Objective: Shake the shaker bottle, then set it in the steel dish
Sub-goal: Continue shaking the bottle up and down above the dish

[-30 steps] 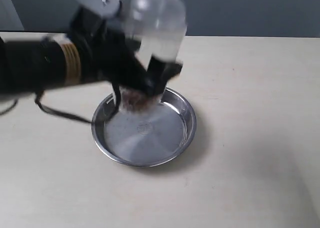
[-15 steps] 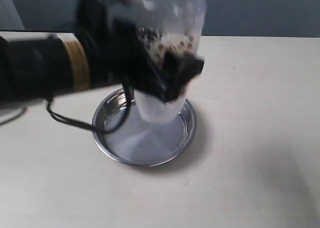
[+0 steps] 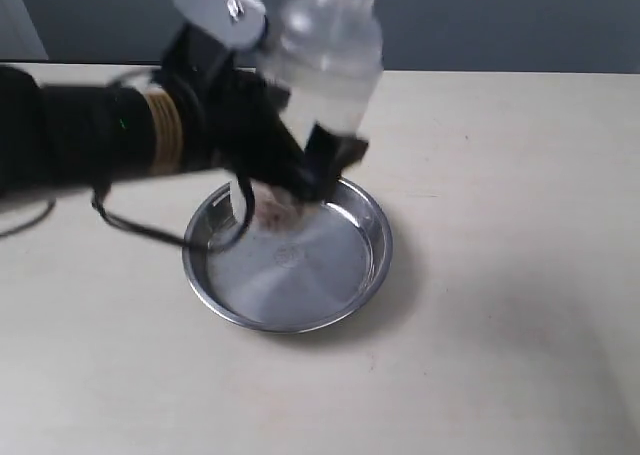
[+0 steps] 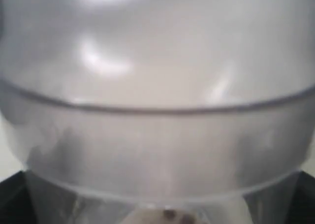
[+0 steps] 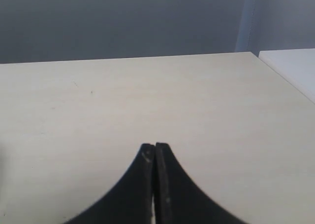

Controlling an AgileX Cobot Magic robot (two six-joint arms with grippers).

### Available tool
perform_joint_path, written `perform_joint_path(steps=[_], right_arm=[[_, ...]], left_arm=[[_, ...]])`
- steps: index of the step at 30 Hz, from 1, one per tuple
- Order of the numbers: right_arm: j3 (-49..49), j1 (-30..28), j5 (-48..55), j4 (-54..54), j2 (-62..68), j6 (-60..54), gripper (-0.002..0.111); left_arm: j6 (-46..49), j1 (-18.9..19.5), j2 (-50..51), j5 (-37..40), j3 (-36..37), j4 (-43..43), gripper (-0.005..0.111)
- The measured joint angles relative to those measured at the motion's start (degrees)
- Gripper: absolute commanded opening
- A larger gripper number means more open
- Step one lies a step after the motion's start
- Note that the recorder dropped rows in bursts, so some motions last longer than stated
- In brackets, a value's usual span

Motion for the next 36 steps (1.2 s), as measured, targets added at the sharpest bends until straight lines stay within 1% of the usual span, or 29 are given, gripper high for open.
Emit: perform_joint_path(steps=[1,3,4,6,7,9,11,12,15,16,18,19,21,23,24,26,27,28,30,33,35,36], right_arm=[[0.0,0.0,0.0,0.0,0.0,0.0,-0.001],[0.0,0.0,0.0,0.0,0.0,0.0,-0.001],[0.0,0.0,0.0,0.0,0.0,0.0,-0.001],[0.0,0.0,0.0,0.0,0.0,0.0,-0.001],[0.0,0.0,0.0,0.0,0.0,0.0,-0.001],[0.0,0.0,0.0,0.0,0.0,0.0,-0.001],[0.0,0.0,0.0,0.0,0.0,0.0,-0.001],[0.0,0.0,0.0,0.0,0.0,0.0,-0.001],[0.0,0.0,0.0,0.0,0.0,0.0,-0.001],[0.0,0.0,0.0,0.0,0.0,0.0,-0.001],[0.0,0.0,0.0,0.0,0.0,0.0,-0.001],[0.0,0.0,0.0,0.0,0.0,0.0,-0.001],[0.0,0.0,0.0,0.0,0.0,0.0,-0.001],[0.0,0.0,0.0,0.0,0.0,0.0,-0.001],[0.0,0.0,0.0,0.0,0.0,0.0,-0.001],[0.0,0.0,0.0,0.0,0.0,0.0,-0.001],[0.0,0.0,0.0,0.0,0.0,0.0,-0.001],[0.0,0.0,0.0,0.0,0.0,0.0,-0.001],[0.0,0.0,0.0,0.0,0.0,0.0,-0.001],[0.0,0.0,0.0,0.0,0.0,0.0,-0.001],[0.0,0.0,0.0,0.0,0.0,0.0,-0.001],[0.0,0.0,0.0,0.0,0.0,0.0,-0.001]], left_arm=[[0.4,0.5,-1.8,0.3,-2.2,0.1,0.000],[0.6,0.9,-5.7,-1.6,-5.9,-1.2,0.000],[0.4,1.1,-6.5,-2.9,-5.6,-1.9,0.000],[0.2,1.1,-5.3,-6.4,-1.5,-2.7,0.000],[-0.3,1.1,-3.5,-6.7,0.5,-2.7,0.000],[-1.1,1.1,1.4,-3.7,4.3,-2.7,0.000],[-0.3,1.2,1.6,-2.0,4.4,-2.5,0.000],[1.3,1.3,-0.2,-2.0,2.7,-2.5,0.000],[2.8,1.3,-5.2,-5.6,-2.3,-3.7,0.000],[2.7,1.3,-5.6,-7.1,-2.0,-4.2,0.000],[2.5,1.3,-3.7,-10.2,1.3,-4.8,0.000],[2.0,1.3,-1.6,-9.8,3.0,-5.0,0.000],[1.0,1.3,2.5,-5.2,5.9,-5.0,0.000],[2.2,1.3,1.4,-3.5,5.4,-5.0,0.000],[3.3,1.3,-0.5,-3.3,3.6,-5.0,0.000],[4.0,1.3,-3.9,-5.8,0.2,-6.2,0.000],[4.0,1.3,-4.7,-7.7,0.0,-7.0,0.000],[4.0,1.1,-4.5,-9.9,0.9,-7.5,0.000],[3.7,0.9,-1.2,-10.9,4.0,-8.2,0.000],[1.0,0.7,4.2,-5.5,8.1,-7.9,0.000],[2.8,0.9,3.3,-4.9,8.4,-6.4,0.000],[5.5,1.5,2.2,-3.8,7.7,-6.5,0.000]])
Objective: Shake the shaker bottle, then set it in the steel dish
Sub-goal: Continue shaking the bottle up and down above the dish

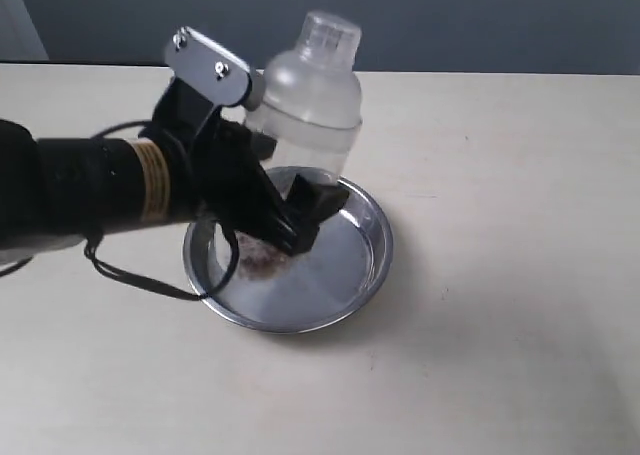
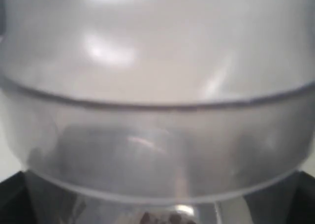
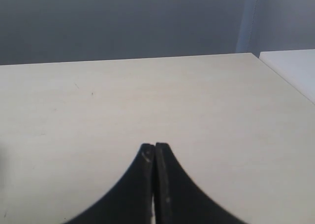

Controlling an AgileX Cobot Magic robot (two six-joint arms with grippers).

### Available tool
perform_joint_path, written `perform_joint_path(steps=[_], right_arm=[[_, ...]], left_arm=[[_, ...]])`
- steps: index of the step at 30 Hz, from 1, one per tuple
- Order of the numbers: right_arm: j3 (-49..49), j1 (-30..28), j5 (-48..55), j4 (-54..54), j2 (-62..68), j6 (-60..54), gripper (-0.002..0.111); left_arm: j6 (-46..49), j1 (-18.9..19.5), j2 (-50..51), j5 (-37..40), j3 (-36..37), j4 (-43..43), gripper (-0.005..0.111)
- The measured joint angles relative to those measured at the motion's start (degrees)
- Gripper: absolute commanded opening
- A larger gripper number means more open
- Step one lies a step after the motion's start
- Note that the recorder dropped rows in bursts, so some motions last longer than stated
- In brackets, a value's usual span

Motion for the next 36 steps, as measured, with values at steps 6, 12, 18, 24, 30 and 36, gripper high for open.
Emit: perform_joint_path(steps=[6,12,18,24,30,36], right_arm=[[0.0,0.0,0.0,0.0,0.0,0.0,-0.001],[0.0,0.0,0.0,0.0,0.0,0.0,-0.001],[0.0,0.0,0.0,0.0,0.0,0.0,-0.001],[0.0,0.0,0.0,0.0,0.0,0.0,-0.001],[0.0,0.0,0.0,0.0,0.0,0.0,-0.001],[0.0,0.0,0.0,0.0,0.0,0.0,-0.001]], left_arm=[[0.6,11.3,-1.0,0.6,-1.2,-14.0,0.000],[-10.8,-1.3,-1.3,-1.9,-3.0,12.7,0.000],[-23.4,12.1,1.2,1.0,-1.7,9.6,0.000],[-27.7,8.3,0.3,-20.8,-1.7,20.3,0.000],[-25.0,13.5,-0.5,-7.0,-2.2,9.2,0.000],[-27.7,11.6,-8.1,-22.7,-11.4,21.2,0.000]])
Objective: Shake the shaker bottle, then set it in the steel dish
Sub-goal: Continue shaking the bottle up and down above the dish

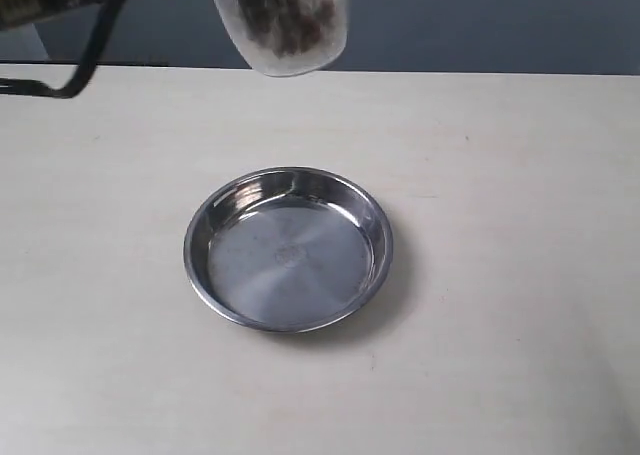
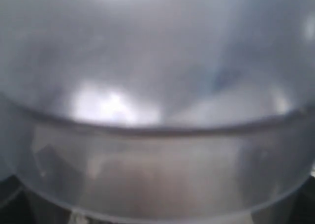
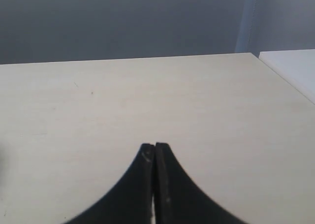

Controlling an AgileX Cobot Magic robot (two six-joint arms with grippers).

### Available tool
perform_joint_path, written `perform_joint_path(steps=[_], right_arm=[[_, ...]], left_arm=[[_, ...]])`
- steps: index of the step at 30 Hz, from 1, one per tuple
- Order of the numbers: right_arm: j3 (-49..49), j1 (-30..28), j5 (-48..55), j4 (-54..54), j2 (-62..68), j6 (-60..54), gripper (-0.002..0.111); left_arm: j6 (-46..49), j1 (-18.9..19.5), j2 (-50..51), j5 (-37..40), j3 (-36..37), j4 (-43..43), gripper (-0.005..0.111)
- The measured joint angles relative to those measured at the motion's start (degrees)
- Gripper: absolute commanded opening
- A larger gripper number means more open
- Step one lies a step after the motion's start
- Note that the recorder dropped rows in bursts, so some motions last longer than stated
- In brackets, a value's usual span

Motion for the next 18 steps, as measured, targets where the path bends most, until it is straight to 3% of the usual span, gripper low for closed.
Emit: perform_joint_path(steps=[5,12,18], right_arm=[[0.0,0.0,0.0,0.0,0.0,0.0,-0.001],[0.0,0.0,0.0,0.0,0.0,0.0,-0.001],[0.0,0.0,0.0,0.0,0.0,0.0,-0.001]], left_arm=[[-11.0,-4.1,6.3,2.9,9.3,13.0,0.000],[-2.3,-5.4,0.3,4.5,1.2,9.9,0.000],[0.7,-5.7,10.9,14.9,9.8,6.6,0.000]])
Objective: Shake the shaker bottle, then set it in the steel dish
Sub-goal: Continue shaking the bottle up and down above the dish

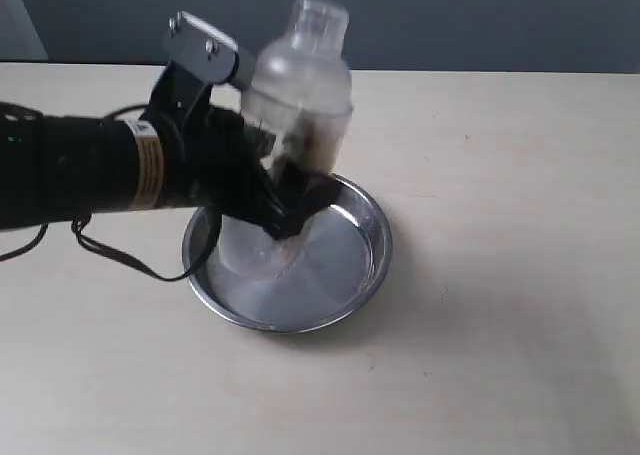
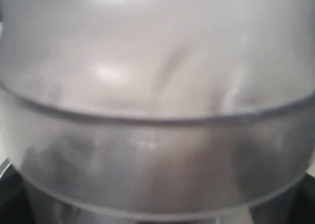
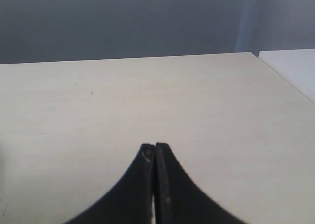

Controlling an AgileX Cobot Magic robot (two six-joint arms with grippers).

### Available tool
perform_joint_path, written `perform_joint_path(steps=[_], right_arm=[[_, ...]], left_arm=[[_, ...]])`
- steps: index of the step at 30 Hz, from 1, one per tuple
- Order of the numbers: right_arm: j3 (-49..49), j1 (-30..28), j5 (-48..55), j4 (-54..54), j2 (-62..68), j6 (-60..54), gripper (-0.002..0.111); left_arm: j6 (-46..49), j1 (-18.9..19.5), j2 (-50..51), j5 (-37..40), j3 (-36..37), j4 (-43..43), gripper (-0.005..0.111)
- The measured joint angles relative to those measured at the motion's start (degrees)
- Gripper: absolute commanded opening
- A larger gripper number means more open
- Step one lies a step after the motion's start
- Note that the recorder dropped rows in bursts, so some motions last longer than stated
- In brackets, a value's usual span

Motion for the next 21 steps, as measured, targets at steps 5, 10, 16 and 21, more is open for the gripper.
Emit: perform_joint_path(steps=[5,10,16,21], right_arm=[[0.0,0.0,0.0,0.0,0.0,0.0,-0.001],[0.0,0.0,0.0,0.0,0.0,0.0,-0.001],[0.0,0.0,0.0,0.0,0.0,0.0,-0.001],[0.0,0.0,0.0,0.0,0.0,0.0,-0.001]], left_arm=[[7.9,0.5,-5.1,-11.3,-6.1,-5.1,0.000],[9.9,-1.0,-4.8,-15.4,-3.3,-9.7,0.000],[15.3,2.6,-5.0,-15.3,-9.8,-13.3,0.000],[13.4,3.8,-13.5,-8.1,-21.5,-15.3,0.000]])
